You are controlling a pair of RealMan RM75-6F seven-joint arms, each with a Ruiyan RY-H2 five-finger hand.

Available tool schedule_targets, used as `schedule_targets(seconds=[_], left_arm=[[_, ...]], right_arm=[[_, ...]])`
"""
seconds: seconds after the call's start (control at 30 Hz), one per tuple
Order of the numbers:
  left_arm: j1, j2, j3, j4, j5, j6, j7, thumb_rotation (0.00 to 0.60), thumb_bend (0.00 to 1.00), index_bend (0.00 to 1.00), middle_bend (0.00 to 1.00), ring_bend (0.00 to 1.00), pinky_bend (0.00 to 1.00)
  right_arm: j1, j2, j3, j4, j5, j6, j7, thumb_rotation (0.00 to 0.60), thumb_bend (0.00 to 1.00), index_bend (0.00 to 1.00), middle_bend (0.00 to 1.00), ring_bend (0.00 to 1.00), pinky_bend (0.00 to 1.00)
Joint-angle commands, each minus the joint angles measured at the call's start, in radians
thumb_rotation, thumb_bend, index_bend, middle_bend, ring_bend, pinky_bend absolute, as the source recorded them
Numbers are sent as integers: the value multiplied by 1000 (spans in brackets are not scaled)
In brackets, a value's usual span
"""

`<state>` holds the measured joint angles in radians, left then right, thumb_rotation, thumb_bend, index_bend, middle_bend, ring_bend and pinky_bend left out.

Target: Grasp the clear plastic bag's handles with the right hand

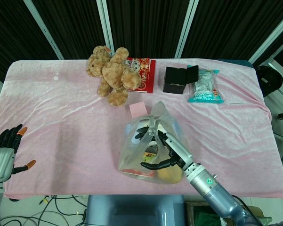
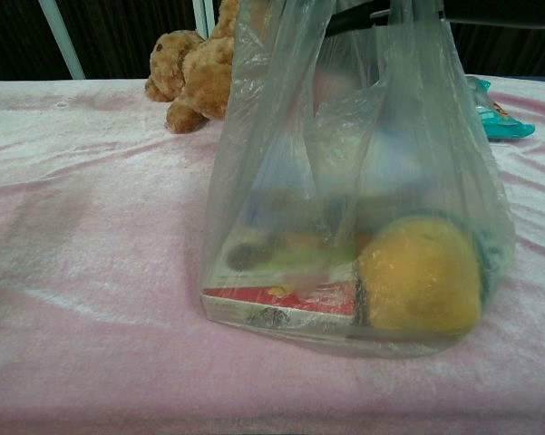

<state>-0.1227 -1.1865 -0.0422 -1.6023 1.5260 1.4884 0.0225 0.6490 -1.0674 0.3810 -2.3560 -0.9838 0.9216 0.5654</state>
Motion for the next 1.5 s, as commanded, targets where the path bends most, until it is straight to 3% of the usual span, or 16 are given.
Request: schedule_targets(seconds=[0.03, 0.27, 0.4, 0.5, 0.57, 0.67, 0.73, 0.8, 0.9, 1.13, 1.5], left_arm=[[0, 0, 0, -1, -1, -1, 0, 600, 0, 0, 0, 0, 0], [-1, 2, 0, -3, -3, -4, -2, 600, 0, 0, 0, 0, 0], [-1, 3, -2, -3, -5, -3, -4, 600, 0, 0, 0, 0, 0], [-1, 3, -2, -4, -6, -3, -4, 600, 0, 0, 0, 0, 0], [-1, 2, -1, -4, -4, -3, -2, 600, 0, 0, 0, 0, 0], [-1, 2, 0, -5, -4, -4, 0, 600, 0, 0, 0, 0, 0], [0, 2, 0, -6, -6, -4, 0, 600, 0, 0, 0, 0, 0], [0, 2, -1, -6, -7, -5, 0, 600, 0, 0, 0, 0, 0], [0, 3, -1, -7, -8, -6, 1, 600, 0, 0, 0, 0, 0], [-1, 1, -1, -5, -7, -5, 3, 600, 0, 0, 0, 0, 0], [-1, -4, -1, -3, -7, -4, 15, 600, 0, 0, 0, 0, 0]], right_arm=[[32, 14, 36, 0, 63, -53, 47, 600, 125, 251, 274, 258, 240], [86, 79, 138, 0, 204, -137, 145, 600, 126, 297, 314, 298, 262], [103, 146, 226, 0, 281, -225, 244, 600, 126, 323, 340, 325, 284], [108, 210, 284, 0, 347, -275, 303, 600, 126, 393, 419, 406, 372], [109, 242, 309, 0, 390, -294, 333, 600, 153, 502, 535, 539, 530], [111, 281, 327, 0, 443, -301, 352, 600, 325, 702, 730, 769, 782], [114, 292, 322, 0, 472, -291, 351, 600, 533, 846, 863, 901, 923], [115, 299, 301, 0, 506, -274, 342, 600, 678, 932, 940, 976, 989], [139, 299, 279, 0, 547, -256, 315, 600, 750, 975, 969, 1000, 1000], [194, 323, 289, 9, 659, -219, 294, 600, 761, 976, 971, 1000, 1000], [322, 482, 437, 6, 869, -183, 262, 600, 761, 976, 971, 1000, 1000]])
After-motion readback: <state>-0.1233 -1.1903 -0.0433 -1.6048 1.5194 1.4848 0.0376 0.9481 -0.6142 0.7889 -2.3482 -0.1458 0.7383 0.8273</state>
